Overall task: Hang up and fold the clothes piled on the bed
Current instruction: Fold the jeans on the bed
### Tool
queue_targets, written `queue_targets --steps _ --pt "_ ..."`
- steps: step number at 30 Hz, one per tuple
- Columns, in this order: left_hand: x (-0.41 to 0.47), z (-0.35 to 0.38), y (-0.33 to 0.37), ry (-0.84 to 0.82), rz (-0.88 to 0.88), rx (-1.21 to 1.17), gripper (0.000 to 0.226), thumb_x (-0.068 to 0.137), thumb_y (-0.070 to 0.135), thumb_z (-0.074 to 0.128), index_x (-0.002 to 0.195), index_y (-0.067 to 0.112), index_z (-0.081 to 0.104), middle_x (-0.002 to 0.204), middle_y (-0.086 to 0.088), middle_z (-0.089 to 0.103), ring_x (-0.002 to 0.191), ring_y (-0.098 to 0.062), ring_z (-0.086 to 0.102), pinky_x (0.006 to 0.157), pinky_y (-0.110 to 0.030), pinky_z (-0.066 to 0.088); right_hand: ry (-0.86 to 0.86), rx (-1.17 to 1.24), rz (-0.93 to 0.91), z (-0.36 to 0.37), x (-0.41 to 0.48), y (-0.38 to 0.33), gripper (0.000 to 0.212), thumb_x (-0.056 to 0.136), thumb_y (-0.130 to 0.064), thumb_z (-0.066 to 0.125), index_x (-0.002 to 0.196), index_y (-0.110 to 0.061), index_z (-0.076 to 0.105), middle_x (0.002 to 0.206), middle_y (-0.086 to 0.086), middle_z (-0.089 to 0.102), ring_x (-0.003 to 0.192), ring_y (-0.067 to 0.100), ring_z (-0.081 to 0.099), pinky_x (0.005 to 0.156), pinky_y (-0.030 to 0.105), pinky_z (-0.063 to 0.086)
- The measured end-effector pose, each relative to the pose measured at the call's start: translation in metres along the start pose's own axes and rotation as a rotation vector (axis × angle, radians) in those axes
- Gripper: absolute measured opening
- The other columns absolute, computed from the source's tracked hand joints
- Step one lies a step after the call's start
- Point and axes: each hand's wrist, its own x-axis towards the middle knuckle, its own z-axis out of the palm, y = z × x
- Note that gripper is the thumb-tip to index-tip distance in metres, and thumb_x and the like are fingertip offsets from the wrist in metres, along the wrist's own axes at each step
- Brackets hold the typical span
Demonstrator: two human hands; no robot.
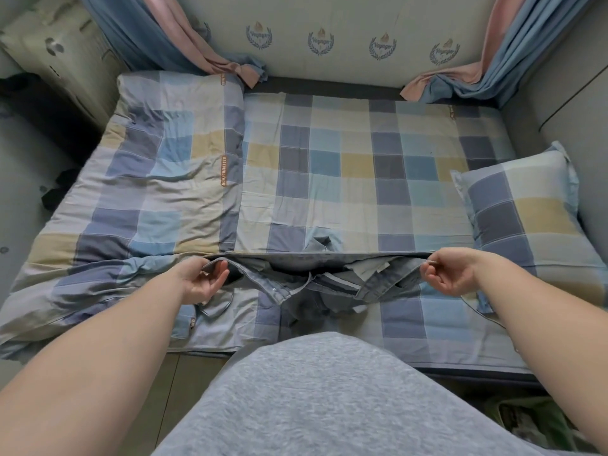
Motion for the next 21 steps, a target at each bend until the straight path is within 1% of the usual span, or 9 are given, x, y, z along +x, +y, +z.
queue_targets --steps 4,6,9,12,14,16,18,20,21 --pt "-0.004 0.014 0.0 -0.048 0.039 -0.146 0.035 0.102 0.005 0.032 0.082 -0.003 0.059 0.063 -0.012 0.065 0.058 -0.018 0.067 0.043 -0.032 0.058 -0.07 0.134 -0.113 0.012 0.0 -0.005 0.034 0.103 -0.017 0.031 0.082 -0.004 0.054 0.057 0.007 0.062 0.04 0.014 0.061 0.04 0.026 0.054" --pt "-0.004 0.019 0.002 -0.039 0.082 -0.23 0.034 0.1 0.003 0.031 0.083 -0.004 0.06 0.069 -0.015 0.066 0.072 -0.02 0.065 0.047 -0.032 0.059 -0.13 0.225 -0.181 0.02 -0.004 -0.006 0.027 0.1 -0.017 0.041 0.084 -0.003 0.057 0.062 0.009 0.066 0.047 0.017 0.066 0.044 0.027 0.057" --pt "-0.002 0.023 0.006 -0.063 0.114 -0.326 0.027 0.097 0.011 0.041 0.084 0.0 0.061 0.08 -0.014 0.071 0.094 -0.021 0.067 0.069 -0.037 0.054 -0.232 0.322 -0.314 0.025 -0.009 -0.007 0.012 0.083 -0.012 0.061 0.089 -0.003 0.066 0.086 0.012 0.075 0.075 0.023 0.076 0.06 0.032 0.062" --pt "0.0 0.025 0.007 -0.112 0.127 -0.331 0.017 0.094 0.017 0.051 0.085 0.007 0.061 0.098 -0.009 0.072 0.113 -0.021 0.063 0.083 -0.036 0.047 -0.306 0.343 -0.413 0.026 -0.007 -0.006 0.02 0.082 -0.003 0.058 0.101 -0.005 0.064 0.111 0.012 0.075 0.103 0.026 0.073 0.076 0.037 0.063" --pt "0.003 0.027 0.006 -0.112 0.151 -0.276 0.013 0.095 0.012 0.05 0.086 0.011 0.059 0.105 -0.004 0.071 0.12 -0.021 0.059 0.09 -0.034 0.044 -0.297 0.318 -0.443 0.026 -0.002 -0.006 0.023 0.084 0.003 0.054 0.104 -0.005 0.06 0.114 0.012 0.074 0.105 0.026 0.073 0.078 0.036 0.062" --pt "0.004 0.032 0.002 -0.065 0.199 -0.149 0.016 0.099 0.008 0.048 0.09 0.014 0.06 0.11 0.003 0.069 0.129 -0.016 0.055 0.096 -0.028 0.04 -0.208 0.203 -0.436 0.026 0.002 -0.007 0.019 0.097 -0.001 0.047 0.108 -0.005 0.062 0.112 0.013 0.075 0.098 0.026 0.075 0.079 0.035 0.062" --pt "0.004 0.038 -0.005 0.03 0.285 0.025 0.019 0.105 0.012 0.046 0.109 0.016 0.064 0.127 0.003 0.066 0.134 -0.012 0.051 0.096 -0.024 0.035 -0.043 -0.105 -0.418 0.025 0.004 -0.006 0.021 0.106 -0.019 0.044 0.113 -0.012 0.063 0.112 0.01 0.076 0.098 0.025 0.074 0.086 0.037 0.057" --pt "0.006 0.042 -0.011 0.131 0.394 0.136 0.029 0.107 0.017 0.044 0.133 0.014 0.057 0.137 -0.004 0.062 0.133 -0.017 0.054 0.096 -0.027 0.034 0.149 -0.429 -0.418 0.024 0.003 -0.005 0.021 0.102 -0.036 0.055 0.113 -0.019 0.062 0.102 0.005 0.078 0.098 0.022 0.07 0.089 0.038 0.048" --pt "0.008 0.042 -0.014 0.183 0.444 0.176 0.029 0.107 0.018 0.046 0.133 0.014 0.057 0.132 -0.009 0.065 0.126 -0.02 0.059 0.096 -0.03 0.037 0.239 -0.509 -0.441 0.024 0.005 -0.005 0.023 0.098 -0.041 0.061 0.11 -0.021 0.062 0.096 0.004 0.078 0.095 0.021 0.068 0.086 0.038 0.047"
